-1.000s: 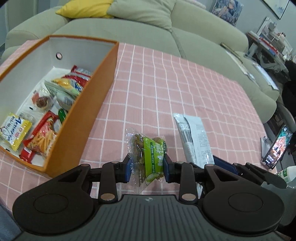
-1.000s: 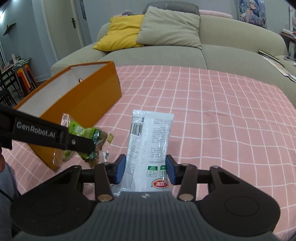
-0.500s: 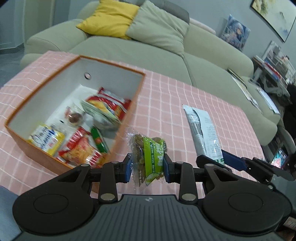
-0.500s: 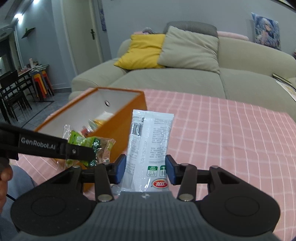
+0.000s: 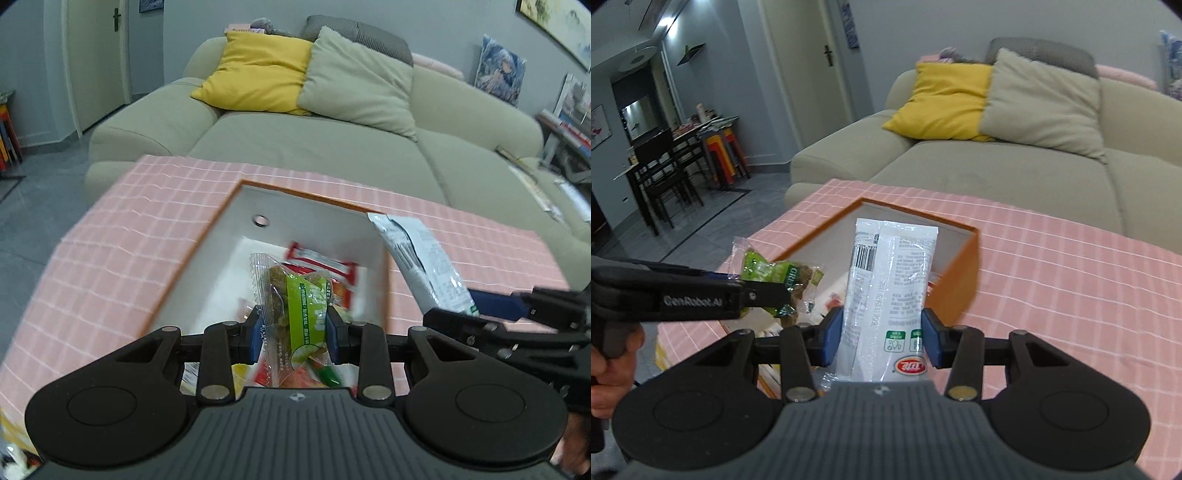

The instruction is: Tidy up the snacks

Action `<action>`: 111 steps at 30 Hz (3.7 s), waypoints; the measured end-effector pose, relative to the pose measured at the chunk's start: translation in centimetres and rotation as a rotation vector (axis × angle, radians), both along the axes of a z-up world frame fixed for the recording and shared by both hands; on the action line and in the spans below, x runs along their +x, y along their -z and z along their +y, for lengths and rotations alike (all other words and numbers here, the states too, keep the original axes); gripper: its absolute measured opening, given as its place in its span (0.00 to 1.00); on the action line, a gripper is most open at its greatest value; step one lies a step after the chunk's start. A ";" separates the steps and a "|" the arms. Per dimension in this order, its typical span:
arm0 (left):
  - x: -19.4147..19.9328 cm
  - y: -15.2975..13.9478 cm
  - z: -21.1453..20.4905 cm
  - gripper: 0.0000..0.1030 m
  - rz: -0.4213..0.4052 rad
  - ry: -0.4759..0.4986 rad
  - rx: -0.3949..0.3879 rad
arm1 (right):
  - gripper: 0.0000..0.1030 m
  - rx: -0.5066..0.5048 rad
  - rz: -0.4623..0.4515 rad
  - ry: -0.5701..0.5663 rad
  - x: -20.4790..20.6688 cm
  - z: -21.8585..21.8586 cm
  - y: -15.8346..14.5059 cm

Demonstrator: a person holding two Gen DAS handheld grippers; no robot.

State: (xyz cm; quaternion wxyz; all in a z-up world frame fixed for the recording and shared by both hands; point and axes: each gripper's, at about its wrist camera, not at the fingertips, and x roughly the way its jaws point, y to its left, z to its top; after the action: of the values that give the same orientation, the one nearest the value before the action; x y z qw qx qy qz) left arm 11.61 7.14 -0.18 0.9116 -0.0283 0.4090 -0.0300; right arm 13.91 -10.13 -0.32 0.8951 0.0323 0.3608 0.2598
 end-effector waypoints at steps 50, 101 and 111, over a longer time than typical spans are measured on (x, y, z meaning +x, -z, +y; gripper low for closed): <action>7.9 5.3 3.0 0.70 0.129 0.089 0.268 | 0.77 -0.096 0.314 -0.021 15.6 8.2 5.2; -12.2 -1.2 -5.1 0.91 -0.194 -0.109 0.193 | 0.96 -0.162 -0.149 0.255 -15.5 -5.5 -2.4; -11.9 0.2 -4.7 0.91 -0.109 -0.121 0.186 | 0.96 -0.154 -0.107 0.269 -14.2 -5.5 -1.0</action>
State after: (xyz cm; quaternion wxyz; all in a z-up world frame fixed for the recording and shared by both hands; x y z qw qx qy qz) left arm -0.31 2.42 -0.35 0.9314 0.0335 0.3572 0.0617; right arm -0.28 -15.61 0.67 0.9396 -0.0025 0.3237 0.1107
